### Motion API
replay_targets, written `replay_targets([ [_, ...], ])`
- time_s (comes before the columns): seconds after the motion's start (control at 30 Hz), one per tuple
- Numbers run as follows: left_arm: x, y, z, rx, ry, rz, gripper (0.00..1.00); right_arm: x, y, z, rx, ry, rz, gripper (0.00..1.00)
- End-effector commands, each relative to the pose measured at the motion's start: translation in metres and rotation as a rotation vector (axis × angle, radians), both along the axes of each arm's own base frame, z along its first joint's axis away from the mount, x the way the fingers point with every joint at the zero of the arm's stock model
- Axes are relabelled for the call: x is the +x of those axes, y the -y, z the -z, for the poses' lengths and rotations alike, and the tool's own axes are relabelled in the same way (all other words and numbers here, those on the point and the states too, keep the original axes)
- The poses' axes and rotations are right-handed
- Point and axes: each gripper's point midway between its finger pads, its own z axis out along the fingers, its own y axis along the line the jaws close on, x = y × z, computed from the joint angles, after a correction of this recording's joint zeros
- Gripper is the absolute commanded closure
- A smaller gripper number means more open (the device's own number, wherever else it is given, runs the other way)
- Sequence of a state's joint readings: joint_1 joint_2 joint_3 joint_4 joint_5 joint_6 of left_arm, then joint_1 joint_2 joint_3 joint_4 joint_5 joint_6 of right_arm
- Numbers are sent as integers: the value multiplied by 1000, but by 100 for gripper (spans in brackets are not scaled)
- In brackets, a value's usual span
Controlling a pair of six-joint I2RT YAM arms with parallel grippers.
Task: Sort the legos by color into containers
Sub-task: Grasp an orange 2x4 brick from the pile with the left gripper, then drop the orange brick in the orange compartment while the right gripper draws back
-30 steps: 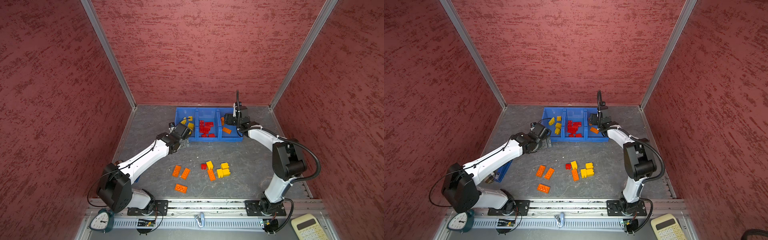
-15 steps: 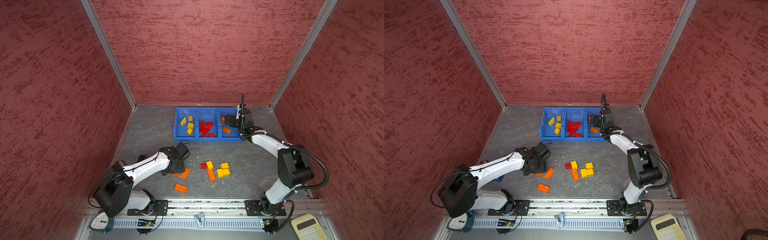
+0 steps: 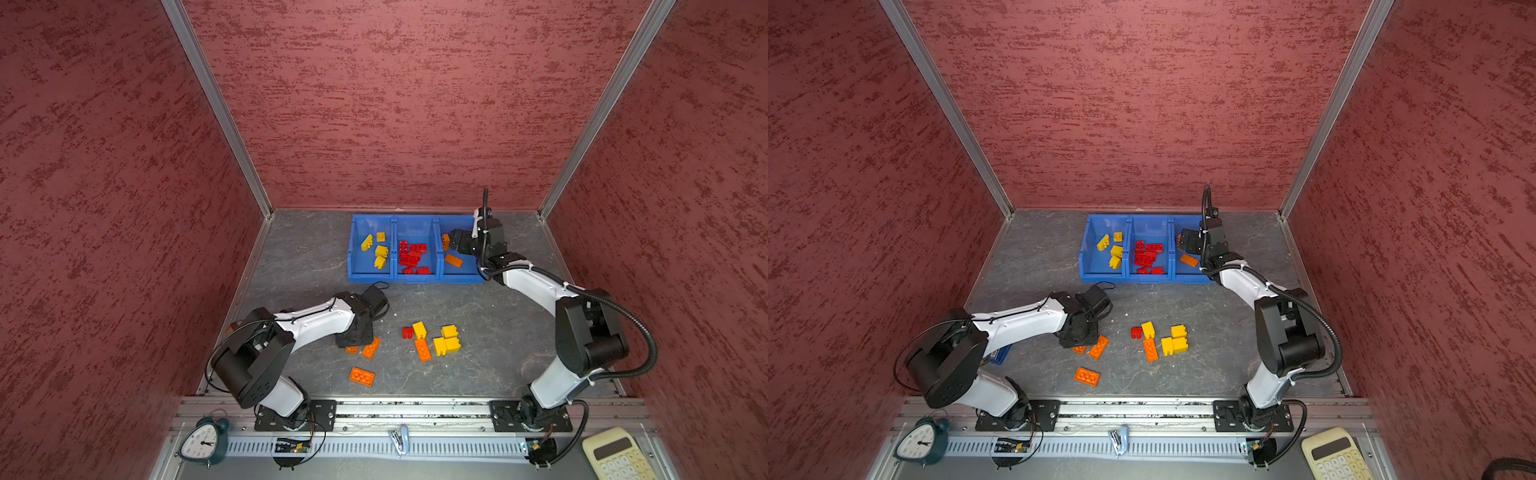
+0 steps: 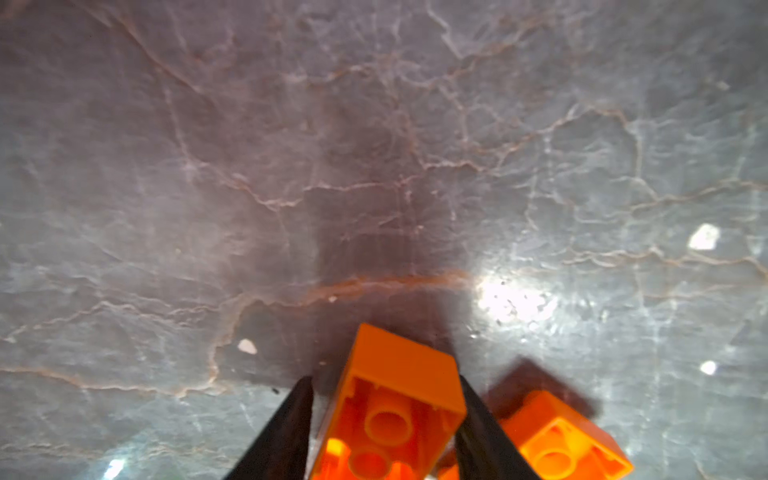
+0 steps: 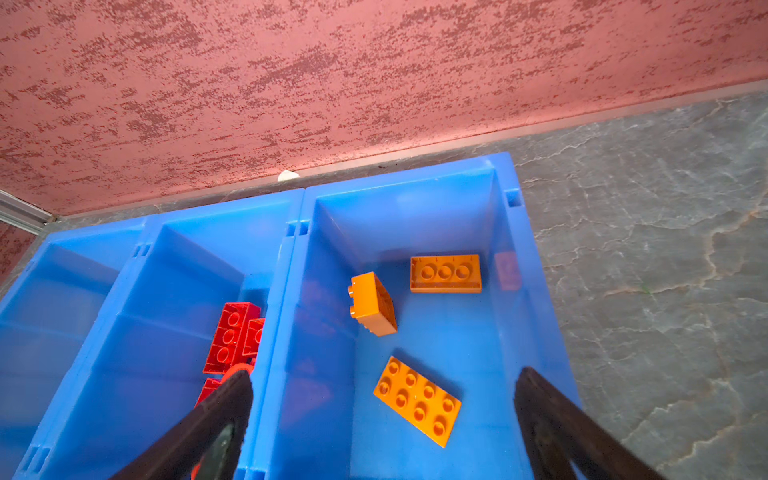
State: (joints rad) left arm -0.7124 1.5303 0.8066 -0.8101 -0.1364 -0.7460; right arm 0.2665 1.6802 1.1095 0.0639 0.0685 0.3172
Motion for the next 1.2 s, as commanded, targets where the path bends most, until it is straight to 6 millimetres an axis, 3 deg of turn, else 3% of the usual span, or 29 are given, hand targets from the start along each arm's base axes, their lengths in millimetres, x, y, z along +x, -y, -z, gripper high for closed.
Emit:
replay_targets([
  [0.0, -4, -2, 8, 30, -19, 16, 55, 3, -3, -11, 10, 40, -11, 1],
  [0.27, 6, -1, -1, 48, 50, 24, 68, 2, -3, -16, 13, 49, -14, 1],
  [0.4, 21, 1, -26, 76, 131, 25, 71, -5, 0, -25, 8, 81, -16, 1],
  [0.53, 41, 18, -65, 72, 237, 65, 73, -15, 6, -35, 7, 116, -3, 1],
  [0.67, 72, 68, -100, -86, 336, 156, 73, -32, -1, -46, 91, 196, -52, 1],
  [0.73, 93, 102, -115, -184, 387, 208, 73, -41, -1, -43, 134, 206, -58, 1],
  [0.77, 103, 117, -123, -224, 412, 234, 73, -47, 4, -52, 149, 222, -48, 1],
  [0.87, 138, 170, -143, -330, 486, 325, 73, -59, 33, -50, 189, 202, 65, 1],
  [1.0, 179, 232, -149, -418, 508, 407, 74, -86, 62, -59, 219, 257, 139, 1],
  [1.17, 218, 283, -154, -478, 542, 453, 74, -111, 85, -59, 139, 240, 225, 1],
])
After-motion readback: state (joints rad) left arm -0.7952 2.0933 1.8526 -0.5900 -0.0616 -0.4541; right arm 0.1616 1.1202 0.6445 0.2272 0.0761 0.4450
